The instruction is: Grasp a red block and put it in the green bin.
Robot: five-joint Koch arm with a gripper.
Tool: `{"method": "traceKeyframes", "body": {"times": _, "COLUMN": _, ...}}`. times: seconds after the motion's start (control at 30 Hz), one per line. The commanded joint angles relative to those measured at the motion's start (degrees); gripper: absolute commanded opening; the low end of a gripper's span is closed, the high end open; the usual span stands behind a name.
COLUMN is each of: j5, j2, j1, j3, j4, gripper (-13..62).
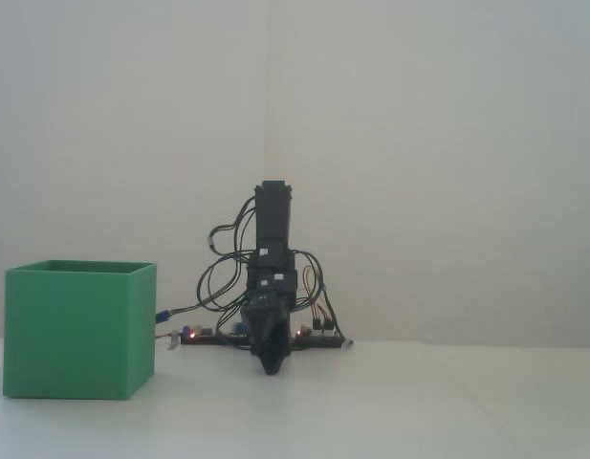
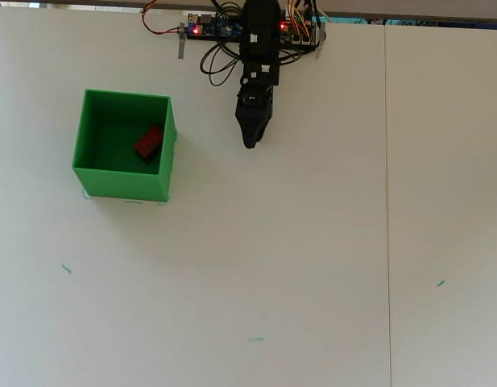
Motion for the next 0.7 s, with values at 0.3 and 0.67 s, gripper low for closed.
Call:
{"method": "traceKeyframes", "body": {"times": 0.3, "j5": 0.18, "j2": 5.36, "j1": -0.79, "j3": 3.78, "j4": -1.05, "gripper": 34.5}}
{"method": "traceKeyframes", "body": {"times": 0.67, "j5": 0.09, "j2": 5.19, "j1": -0.09, "j3": 3.78, "j4": 5.71, "gripper": 34.6}}
